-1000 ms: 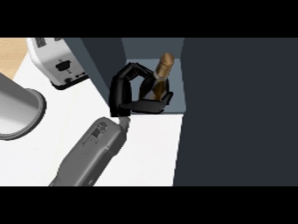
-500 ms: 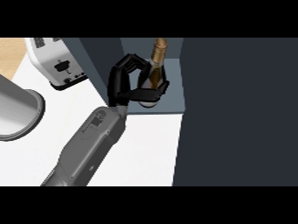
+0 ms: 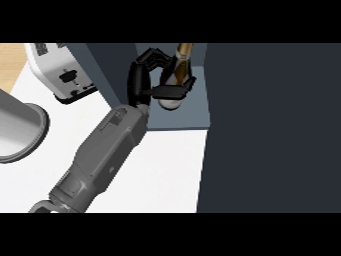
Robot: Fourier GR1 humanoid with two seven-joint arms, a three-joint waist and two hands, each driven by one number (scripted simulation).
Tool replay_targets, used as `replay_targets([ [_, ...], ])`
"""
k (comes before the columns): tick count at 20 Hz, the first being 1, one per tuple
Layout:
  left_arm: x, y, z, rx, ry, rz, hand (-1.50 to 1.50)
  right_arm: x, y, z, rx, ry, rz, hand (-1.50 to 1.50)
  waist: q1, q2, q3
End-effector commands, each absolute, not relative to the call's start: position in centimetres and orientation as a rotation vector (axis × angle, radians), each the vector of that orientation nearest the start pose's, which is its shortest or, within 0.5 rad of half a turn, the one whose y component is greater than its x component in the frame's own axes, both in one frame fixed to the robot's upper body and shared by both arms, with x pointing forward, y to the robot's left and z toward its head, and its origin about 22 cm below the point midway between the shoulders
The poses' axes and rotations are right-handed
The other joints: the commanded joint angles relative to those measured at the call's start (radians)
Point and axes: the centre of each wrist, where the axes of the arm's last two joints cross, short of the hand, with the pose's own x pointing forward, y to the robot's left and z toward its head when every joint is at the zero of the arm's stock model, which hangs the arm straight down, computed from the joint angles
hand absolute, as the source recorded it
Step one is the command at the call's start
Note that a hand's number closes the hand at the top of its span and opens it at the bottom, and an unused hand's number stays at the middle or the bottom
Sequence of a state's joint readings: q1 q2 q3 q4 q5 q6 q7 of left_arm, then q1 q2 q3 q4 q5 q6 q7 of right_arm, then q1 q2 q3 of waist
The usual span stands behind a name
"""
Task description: Pick up the wine, place it into the cabinet and close the cabinet
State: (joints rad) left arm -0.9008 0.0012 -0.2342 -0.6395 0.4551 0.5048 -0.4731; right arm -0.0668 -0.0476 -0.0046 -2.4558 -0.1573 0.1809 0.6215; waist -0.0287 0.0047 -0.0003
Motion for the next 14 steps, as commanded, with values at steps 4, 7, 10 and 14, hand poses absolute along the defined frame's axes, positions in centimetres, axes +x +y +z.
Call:
replay_targets([
  [4,41.0,8.3,3.5,0.121,-1.921,0.037,1.50,13.3,-22.8,20.9,0.257,-1.926,0.280,-1.50,-0.012,0.001,0.000],
  [7,42.4,9.5,4.4,0.149,-1.933,0.065,1.50,14.3,-22.7,20.7,0.237,-1.935,0.263,-1.50,-0.003,0.004,0.000],
  [10,42.3,8.7,4.3,0.177,-1.941,0.090,1.50,14.6,-21.0,20.5,0.272,-1.919,0.284,-1.50,-0.016,0.006,-0.001],
  [14,42.9,9.4,4.1,0.135,-1.924,0.094,1.50,13.9,-22.6,20.4,0.269,-1.932,0.263,-1.50,-0.016,0.008,0.000],
])
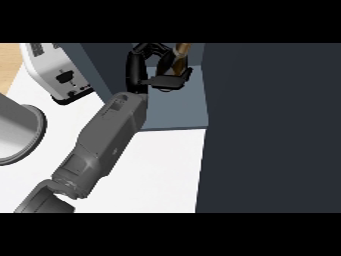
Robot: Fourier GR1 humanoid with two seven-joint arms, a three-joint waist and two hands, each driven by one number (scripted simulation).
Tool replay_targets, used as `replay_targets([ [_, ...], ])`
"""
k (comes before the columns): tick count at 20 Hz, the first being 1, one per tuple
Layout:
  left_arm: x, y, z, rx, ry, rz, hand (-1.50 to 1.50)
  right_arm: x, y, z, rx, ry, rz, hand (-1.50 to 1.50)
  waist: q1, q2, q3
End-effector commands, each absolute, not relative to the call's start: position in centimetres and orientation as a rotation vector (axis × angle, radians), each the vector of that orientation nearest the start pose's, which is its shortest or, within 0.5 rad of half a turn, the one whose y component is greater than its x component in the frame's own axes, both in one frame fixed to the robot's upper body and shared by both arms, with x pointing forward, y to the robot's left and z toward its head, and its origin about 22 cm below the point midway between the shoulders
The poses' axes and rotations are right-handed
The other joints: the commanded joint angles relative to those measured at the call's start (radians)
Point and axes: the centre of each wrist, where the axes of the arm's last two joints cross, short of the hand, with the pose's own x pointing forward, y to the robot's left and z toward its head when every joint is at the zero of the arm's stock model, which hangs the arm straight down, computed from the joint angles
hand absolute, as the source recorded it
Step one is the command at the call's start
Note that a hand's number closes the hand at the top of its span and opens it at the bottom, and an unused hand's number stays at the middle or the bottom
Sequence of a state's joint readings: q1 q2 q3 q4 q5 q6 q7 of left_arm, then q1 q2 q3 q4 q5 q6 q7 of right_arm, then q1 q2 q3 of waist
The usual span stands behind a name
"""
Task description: Pick up the wine, place it into the cabinet and close the cabinet
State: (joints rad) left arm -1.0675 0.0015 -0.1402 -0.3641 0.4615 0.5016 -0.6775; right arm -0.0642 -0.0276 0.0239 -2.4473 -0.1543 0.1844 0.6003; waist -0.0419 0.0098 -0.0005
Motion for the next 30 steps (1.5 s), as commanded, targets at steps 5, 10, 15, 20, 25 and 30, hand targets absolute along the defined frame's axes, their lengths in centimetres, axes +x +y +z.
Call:
replay_targets([
  [5,42.8,9.9,3.5,0.130,-1.844,0.226,1.50,13.6,-22.4,20.8,0.291,-1.938,0.298,-1.50,-0.031,0.009,0.000],
  [10,43.2,9.8,4.0,0.070,-1.805,0.287,1.50,15.1,-21.9,19.6,0.278,-1.923,0.294,-1.50,-0.016,0.006,0.000],
  [15,43.2,11.2,3.1,0.067,-1.829,0.271,1.50,14.0,-21.3,19.6,0.286,-1.929,0.301,-1.50,-0.015,0.008,0.000],
  [20,42.9,10.4,2.7,0.116,-1.835,0.248,1.50,14.4,-22.2,20.6,0.280,-1.945,0.292,-1.50,-0.023,0.011,0.000],
  [25,42.5,10.9,1.6,0.171,-1.819,0.199,-1.50,13.9,-21.9,20.5,0.295,-1.920,0.312,-1.50,-0.020,0.008,0.000],
  [30,43.3,12.0,2.7,0.211,-1.789,0.189,-1.50,15.2,-21.3,20.2,0.292,-1.945,0.307,-1.50,-0.027,0.015,0.000],
])
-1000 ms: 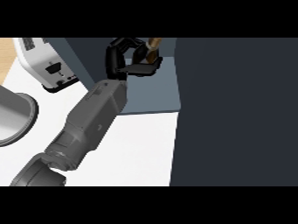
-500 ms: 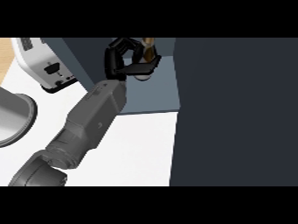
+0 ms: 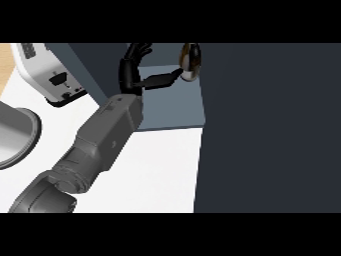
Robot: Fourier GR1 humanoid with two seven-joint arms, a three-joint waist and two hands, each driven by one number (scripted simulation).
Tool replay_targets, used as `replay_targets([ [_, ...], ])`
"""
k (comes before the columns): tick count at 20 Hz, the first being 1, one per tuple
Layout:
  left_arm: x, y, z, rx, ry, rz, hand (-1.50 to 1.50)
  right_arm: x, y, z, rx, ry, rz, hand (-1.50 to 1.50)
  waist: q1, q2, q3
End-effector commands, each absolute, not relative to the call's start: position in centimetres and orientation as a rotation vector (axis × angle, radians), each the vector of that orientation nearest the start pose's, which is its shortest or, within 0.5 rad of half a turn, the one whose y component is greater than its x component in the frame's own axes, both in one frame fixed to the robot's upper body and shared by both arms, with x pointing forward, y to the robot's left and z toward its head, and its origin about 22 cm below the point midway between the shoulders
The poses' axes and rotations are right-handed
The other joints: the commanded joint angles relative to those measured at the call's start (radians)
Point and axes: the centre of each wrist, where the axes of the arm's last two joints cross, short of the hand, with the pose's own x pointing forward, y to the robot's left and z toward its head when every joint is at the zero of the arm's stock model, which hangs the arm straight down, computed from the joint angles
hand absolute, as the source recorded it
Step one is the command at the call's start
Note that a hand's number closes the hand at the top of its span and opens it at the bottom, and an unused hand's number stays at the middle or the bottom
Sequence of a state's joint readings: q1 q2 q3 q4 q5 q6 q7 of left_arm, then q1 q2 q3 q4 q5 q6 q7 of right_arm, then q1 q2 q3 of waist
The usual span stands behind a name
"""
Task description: Pick up the wine, place it into the cabinet and close the cabinet
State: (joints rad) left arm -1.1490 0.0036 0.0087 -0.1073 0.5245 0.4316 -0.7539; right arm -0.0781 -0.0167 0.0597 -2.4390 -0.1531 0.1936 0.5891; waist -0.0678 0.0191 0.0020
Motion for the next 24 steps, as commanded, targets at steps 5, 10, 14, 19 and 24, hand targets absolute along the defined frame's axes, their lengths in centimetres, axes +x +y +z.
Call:
replay_targets([
  [5,42.8,12.1,1.7,0.249,-1.792,0.114,-1.50,15.0,-21.3,19.5,0.282,-1.931,0.280,-1.50,0.006,0.002,-0.003],
  [10,41.5,11.6,-0.4,0.325,-1.798,0.116,-1.50,15.4,-22.0,20.2,0.279,-1.956,0.312,-1.50,-0.020,0.014,-0.003],
  [14,42.0,11.2,0.6,0.317,-1.803,0.174,-1.50,14.7,-21.2,20.1,0.297,-1.927,0.301,-1.50,-0.016,0.008,-0.004],
  [19,42.4,12.9,0.8,0.268,-1.841,0.159,-1.50,16.7,-20.5,20.2,0.302,-1.938,0.300,-1.50,0.000,0.011,-0.004],
  [24,41.9,13.4,-0.1,0.242,-1.860,0.150,-1.50,15.2,-21.2,19.8,0.290,-1.936,0.312,-1.50,-0.005,0.007,-0.003],
])
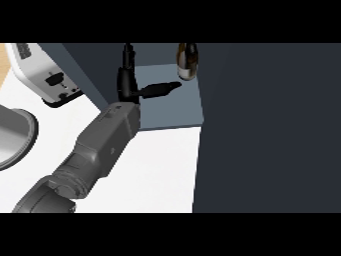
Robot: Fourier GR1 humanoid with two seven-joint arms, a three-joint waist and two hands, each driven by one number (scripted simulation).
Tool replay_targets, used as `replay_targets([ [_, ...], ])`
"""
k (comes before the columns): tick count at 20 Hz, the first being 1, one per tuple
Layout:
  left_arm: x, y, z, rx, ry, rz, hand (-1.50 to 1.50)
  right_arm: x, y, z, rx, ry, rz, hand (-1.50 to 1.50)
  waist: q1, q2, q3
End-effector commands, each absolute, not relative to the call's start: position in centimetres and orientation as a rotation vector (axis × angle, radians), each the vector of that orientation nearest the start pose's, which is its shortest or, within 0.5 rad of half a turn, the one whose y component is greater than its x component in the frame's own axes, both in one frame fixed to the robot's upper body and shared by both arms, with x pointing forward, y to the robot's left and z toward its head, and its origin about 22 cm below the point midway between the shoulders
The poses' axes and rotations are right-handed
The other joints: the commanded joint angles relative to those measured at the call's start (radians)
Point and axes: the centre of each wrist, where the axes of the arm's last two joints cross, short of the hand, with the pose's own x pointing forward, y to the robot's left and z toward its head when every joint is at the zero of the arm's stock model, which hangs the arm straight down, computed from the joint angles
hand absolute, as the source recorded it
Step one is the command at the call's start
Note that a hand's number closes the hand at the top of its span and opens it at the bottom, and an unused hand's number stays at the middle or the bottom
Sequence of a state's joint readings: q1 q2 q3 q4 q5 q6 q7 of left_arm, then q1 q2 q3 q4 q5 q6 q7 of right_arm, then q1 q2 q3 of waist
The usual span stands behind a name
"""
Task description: Pick up the wine, place it into the cabinet and close the cabinet
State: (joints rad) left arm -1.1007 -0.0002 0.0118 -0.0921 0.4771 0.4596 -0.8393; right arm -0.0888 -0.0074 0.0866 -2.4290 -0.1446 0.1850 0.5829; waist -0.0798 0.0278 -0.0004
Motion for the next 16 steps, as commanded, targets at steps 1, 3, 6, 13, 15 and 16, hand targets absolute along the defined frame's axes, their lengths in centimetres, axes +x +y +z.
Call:
replay_targets([
  [1,41.4,14.2,-1.1,0.193,-1.874,0.155,-1.50,15.4,-21.3,20.0,0.299,-1.937,0.303,-1.50,0.006,0.001,-0.001],
  [3,41.7,11.9,-0.1,0.176,-1.867,0.148,-1.50,15.6,-20.8,20.7,0.294,-1.924,0.315,-1.50,0.019,-0.005,-0.002],
  [6,41.9,11.7,0.2,0.172,-1.881,0.104,-1.50,15.3,-21.8,20.4,0.284,-1.932,0.324,-1.50,0.011,-0.004,0.000],
  [13,41.0,12.1,-1.2,0.084,-1.885,0.115,-1.50,14.3,-22.3,19.7,0.281,-1.922,0.270,-1.50,0.027,-0.013,0.000],
  [15,41.3,11.8,-0.8,0.057,-1.843,0.130,-1.50,15.6,-20.8,20.6,0.318,-1.922,0.304,-1.50,0.019,-0.011,-0.001],
  [16,41.3,11.8,-0.7,0.062,-1.872,0.139,-1.50,14.5,-20.5,20.2,0.312,-1.925,0.309,-1.50,0.021,-0.013,-0.001],
])
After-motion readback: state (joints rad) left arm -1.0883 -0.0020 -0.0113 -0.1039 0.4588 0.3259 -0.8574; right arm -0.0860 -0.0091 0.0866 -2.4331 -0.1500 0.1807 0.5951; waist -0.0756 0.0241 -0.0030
